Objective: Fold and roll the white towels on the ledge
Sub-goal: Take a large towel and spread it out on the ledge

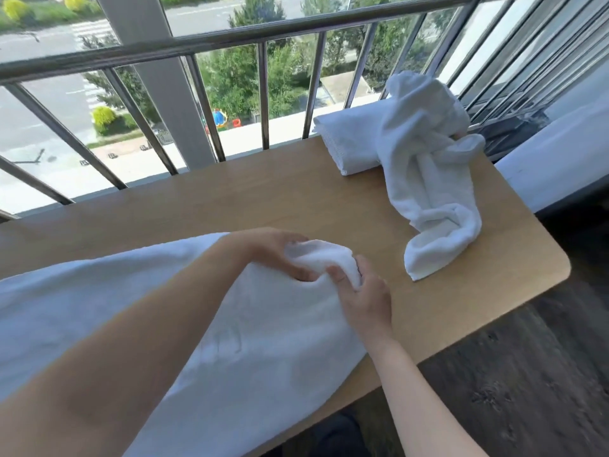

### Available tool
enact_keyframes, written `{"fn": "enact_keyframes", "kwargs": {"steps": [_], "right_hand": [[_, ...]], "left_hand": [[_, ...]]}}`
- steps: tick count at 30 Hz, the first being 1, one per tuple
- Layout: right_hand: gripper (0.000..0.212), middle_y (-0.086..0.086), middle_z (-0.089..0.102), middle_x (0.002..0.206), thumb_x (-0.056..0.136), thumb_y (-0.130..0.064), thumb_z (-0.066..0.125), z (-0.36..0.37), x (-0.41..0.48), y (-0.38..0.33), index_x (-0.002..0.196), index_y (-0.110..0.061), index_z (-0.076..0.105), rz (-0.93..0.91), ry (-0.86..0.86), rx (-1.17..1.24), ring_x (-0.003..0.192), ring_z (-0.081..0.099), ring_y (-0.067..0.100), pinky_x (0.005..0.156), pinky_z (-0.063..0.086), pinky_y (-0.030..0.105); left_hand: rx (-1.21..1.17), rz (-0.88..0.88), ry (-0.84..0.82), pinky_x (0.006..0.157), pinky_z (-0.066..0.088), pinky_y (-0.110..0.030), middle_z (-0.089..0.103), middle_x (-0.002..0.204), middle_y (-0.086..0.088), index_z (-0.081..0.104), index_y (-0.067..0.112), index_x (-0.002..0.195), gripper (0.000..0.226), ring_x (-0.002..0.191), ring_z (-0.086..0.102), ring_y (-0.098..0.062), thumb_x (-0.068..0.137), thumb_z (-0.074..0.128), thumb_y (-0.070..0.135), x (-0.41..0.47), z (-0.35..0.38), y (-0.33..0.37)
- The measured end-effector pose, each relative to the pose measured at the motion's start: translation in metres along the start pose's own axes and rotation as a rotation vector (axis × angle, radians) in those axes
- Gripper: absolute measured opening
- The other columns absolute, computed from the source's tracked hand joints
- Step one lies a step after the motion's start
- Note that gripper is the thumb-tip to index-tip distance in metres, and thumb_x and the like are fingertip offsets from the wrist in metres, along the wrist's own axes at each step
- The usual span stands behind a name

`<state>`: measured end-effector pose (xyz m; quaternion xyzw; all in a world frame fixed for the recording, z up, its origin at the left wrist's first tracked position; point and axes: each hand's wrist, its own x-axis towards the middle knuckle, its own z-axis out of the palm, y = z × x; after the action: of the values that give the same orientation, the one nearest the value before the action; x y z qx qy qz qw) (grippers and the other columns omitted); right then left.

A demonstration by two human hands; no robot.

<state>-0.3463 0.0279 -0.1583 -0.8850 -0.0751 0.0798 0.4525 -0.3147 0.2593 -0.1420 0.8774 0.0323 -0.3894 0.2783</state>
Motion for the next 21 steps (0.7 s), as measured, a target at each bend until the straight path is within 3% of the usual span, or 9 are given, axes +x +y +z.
{"fn": "enact_keyframes", "kwargs": {"steps": [2,3,5,7,11,13,15,18,21], "right_hand": [[0.039,-0.012,0.047,0.06,0.093,-0.057,0.058,-0.004,-0.01,0.004,0.077,-0.025,0.044,0.016,0.067,-0.039,0.058,0.047,0.012,0.057,0.04,0.031],[0.037,-0.012,0.051,0.063,0.093,-0.059,0.055,-0.005,-0.013,0.008,0.083,-0.025,0.046,0.03,0.081,-0.059,0.061,0.05,0.013,0.059,0.04,0.034],[0.029,-0.012,0.056,0.07,0.095,-0.058,0.051,-0.009,-0.017,0.016,0.09,-0.03,0.046,0.062,0.061,-0.093,0.067,0.054,0.01,0.063,0.038,0.033],[0.023,-0.013,0.058,0.072,0.096,-0.055,0.053,-0.013,-0.016,0.023,0.092,-0.034,0.045,0.097,0.005,-0.102,0.069,0.055,0.008,0.065,0.037,0.033],[0.023,-0.016,0.059,0.075,0.092,-0.049,0.064,-0.019,-0.004,0.029,0.089,-0.031,0.05,0.184,-0.154,0.048,0.066,0.055,0.006,0.063,0.044,0.033],[0.021,-0.016,0.055,0.07,0.088,-0.044,0.069,-0.023,0.004,0.03,0.087,-0.03,0.053,0.211,-0.221,0.179,0.062,0.049,0.004,0.061,0.041,0.028],[0.022,-0.016,0.051,0.068,0.084,-0.042,0.071,-0.028,0.011,0.031,0.086,-0.028,0.054,0.22,-0.258,0.29,0.063,0.046,0.006,0.061,0.038,0.028],[0.02,-0.006,0.055,0.075,0.084,-0.037,0.069,-0.03,0.016,0.033,0.09,-0.025,0.055,0.234,-0.291,0.376,0.069,0.049,0.011,0.065,0.04,0.033],[0.016,-0.007,0.053,0.075,0.087,-0.028,0.069,-0.025,0.021,0.038,0.091,-0.023,0.055,0.261,-0.286,0.425,0.068,0.046,0.011,0.062,0.039,0.028]], "left_hand": [[0.082,-0.027,-0.081,0.114,0.035,-0.036,0.045,0.15,0.016,0.028,0.048,0.152,0.121,0.139,0.042,-0.014,0.046,0.068,0.091,0.01,-0.008,0.012],[0.109,-0.023,-0.112,0.111,0.039,-0.037,0.053,0.141,0.015,0.037,0.049,0.147,0.113,0.132,0.05,-0.012,0.046,0.069,0.09,0.014,-0.008,0.015],[0.134,-0.015,-0.176,0.097,0.053,-0.037,0.067,0.113,0.016,0.063,0.045,0.116,0.078,0.105,0.066,-0.008,0.049,0.072,0.086,0.021,-0.003,0.015],[0.147,0.007,-0.21,0.087,0.057,-0.036,0.069,0.096,0.015,0.067,0.04,0.096,0.061,0.089,0.069,-0.008,0.052,0.073,0.081,0.029,0.003,0.016],[0.176,0.095,-0.198,0.1,0.048,-0.037,0.052,0.118,0.017,0.059,0.046,0.088,0.053,0.115,0.051,-0.008,0.047,0.073,0.075,0.042,0.007,0.026],[0.044,0.102,-0.197,0.089,0.052,-0.033,0.058,0.112,0.022,0.057,0.046,0.08,0.043,0.105,0.057,-0.006,0.05,0.082,0.063,0.049,0.007,0.026],[-0.033,0.092,-0.181,0.069,0.053,-0.03,0.062,0.089,0.026,0.054,0.045,0.082,0.05,0.084,0.061,-0.006,0.048,0.087,0.059,0.054,0.005,0.025],[-0.01,0.082,-0.166,0.071,0.058,-0.031,0.066,0.092,0.023,0.061,0.047,0.097,0.063,0.087,0.067,-0.004,0.045,0.087,0.067,0.06,0.0,0.028],[0.079,0.09,-0.145,0.063,0.054,-0.027,0.069,0.083,0.022,0.066,0.048,0.09,0.048,0.076,0.068,0.001,0.05,0.081,0.071,0.066,-0.006,0.033]]}}
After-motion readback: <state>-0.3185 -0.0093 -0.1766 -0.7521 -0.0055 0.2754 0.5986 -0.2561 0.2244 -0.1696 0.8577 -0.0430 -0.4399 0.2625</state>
